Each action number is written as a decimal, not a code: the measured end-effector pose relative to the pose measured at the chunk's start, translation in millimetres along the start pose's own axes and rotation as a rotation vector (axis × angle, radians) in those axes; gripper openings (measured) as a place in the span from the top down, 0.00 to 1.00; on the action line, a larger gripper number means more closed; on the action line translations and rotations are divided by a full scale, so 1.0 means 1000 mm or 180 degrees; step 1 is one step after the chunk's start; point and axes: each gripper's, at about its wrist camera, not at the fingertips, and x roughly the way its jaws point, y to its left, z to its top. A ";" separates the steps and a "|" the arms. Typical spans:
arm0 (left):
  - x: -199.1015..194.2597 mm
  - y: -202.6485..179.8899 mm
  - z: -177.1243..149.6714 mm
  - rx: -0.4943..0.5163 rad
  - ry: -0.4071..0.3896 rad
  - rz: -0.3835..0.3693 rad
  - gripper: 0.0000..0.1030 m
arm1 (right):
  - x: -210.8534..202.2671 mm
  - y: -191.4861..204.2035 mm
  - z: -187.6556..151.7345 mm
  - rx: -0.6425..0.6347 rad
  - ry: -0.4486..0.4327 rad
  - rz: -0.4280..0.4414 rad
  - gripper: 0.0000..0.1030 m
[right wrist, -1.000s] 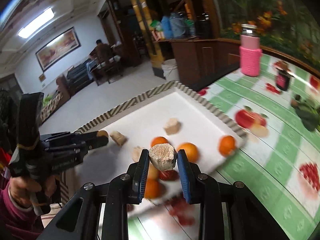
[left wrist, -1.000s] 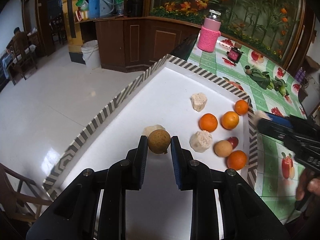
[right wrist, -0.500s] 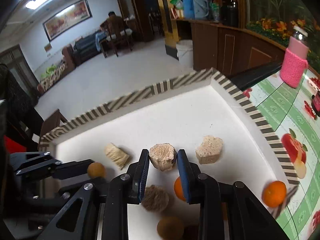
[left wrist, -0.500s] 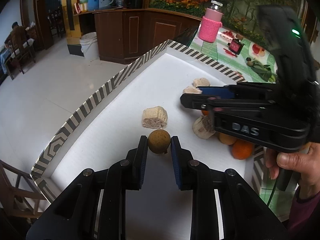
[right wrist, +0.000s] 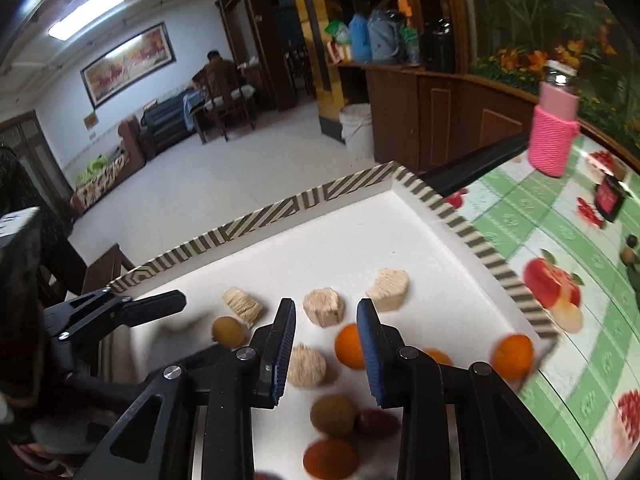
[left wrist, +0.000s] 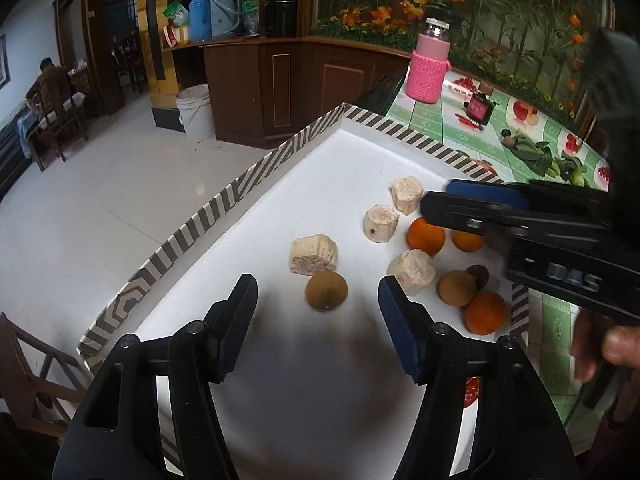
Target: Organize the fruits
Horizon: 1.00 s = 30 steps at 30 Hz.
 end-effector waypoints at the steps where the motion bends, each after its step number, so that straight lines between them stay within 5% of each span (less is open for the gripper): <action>1: 0.000 -0.002 -0.001 -0.0004 -0.0007 0.0012 0.38 | -0.007 0.000 -0.003 0.0023 -0.0051 -0.0013 0.71; 14: -0.024 -0.029 0.000 0.0089 -0.0380 0.0170 0.38 | -0.063 -0.015 -0.047 0.0372 -0.0372 -0.0180 0.71; 30: -0.037 -0.056 0.002 0.0159 -0.0516 0.0224 0.38 | -0.084 -0.023 -0.074 0.0428 -0.0451 -0.0309 0.71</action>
